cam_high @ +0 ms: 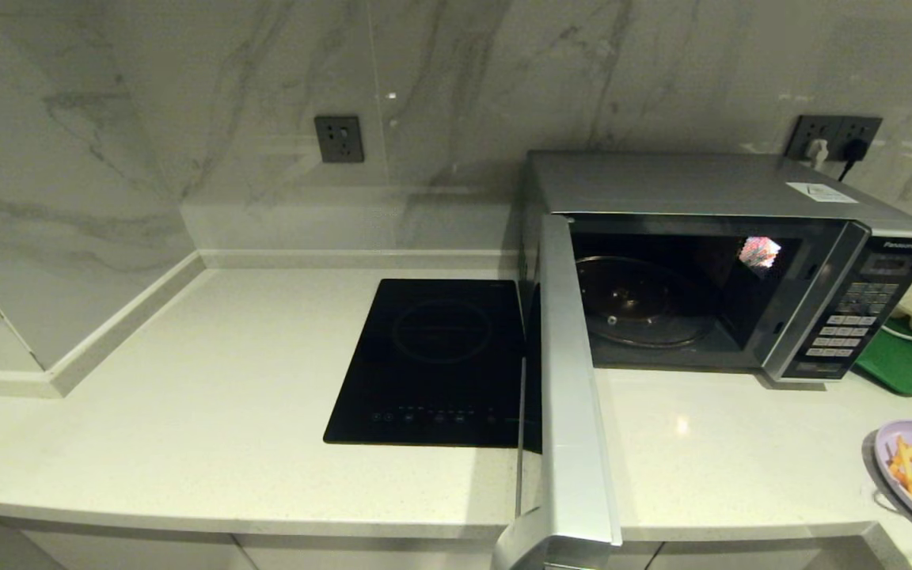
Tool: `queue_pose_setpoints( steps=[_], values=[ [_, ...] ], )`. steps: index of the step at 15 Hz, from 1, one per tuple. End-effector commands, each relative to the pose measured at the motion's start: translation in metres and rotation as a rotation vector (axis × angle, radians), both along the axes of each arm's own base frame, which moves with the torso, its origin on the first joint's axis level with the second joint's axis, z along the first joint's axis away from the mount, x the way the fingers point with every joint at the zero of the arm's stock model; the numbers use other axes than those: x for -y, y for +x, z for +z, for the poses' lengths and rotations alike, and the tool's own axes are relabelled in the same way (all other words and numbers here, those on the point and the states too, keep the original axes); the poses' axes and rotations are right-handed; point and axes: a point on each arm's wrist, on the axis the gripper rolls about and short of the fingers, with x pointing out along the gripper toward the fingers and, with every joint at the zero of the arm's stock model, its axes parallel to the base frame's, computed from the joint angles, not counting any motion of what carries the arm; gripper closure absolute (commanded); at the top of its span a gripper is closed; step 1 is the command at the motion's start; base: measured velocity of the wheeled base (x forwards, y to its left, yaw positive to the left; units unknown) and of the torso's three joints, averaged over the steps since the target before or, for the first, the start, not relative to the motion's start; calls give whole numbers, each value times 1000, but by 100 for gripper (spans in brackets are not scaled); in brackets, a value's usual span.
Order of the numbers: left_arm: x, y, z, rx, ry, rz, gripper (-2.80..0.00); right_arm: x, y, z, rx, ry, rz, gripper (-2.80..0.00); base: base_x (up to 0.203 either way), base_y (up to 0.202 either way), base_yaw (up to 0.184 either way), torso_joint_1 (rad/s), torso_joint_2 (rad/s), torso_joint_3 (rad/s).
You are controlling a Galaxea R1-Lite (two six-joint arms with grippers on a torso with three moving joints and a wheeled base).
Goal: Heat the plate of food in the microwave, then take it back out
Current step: Put the plate in the microwave oven
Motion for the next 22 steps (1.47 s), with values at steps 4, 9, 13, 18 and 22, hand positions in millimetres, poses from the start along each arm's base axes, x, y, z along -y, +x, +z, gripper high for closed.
queue_pose_setpoints(
  steps=[4,9,13,18,22],
  values=[
    [0,0,0,0,-1,1,0,19,-11,-23,-52,50,-21,-280,0,0,0,0,0,0],
    [0,0,0,0,-1,1,0,19,-11,-29,-68,68,-6,-280,0,0,0,0,0,0],
    [0,0,0,0,-1,1,0,25,-7,-41,-71,65,-6,-280,0,0,0,0,0,0],
    [0,0,0,0,-1,1,0,30,-4,-57,-91,88,-5,-280,0,0,0,0,0,0],
    [0,0,0,0,-1,1,0,34,-1,-65,-86,69,9,-280,0,0,0,0,0,0]
  ],
)
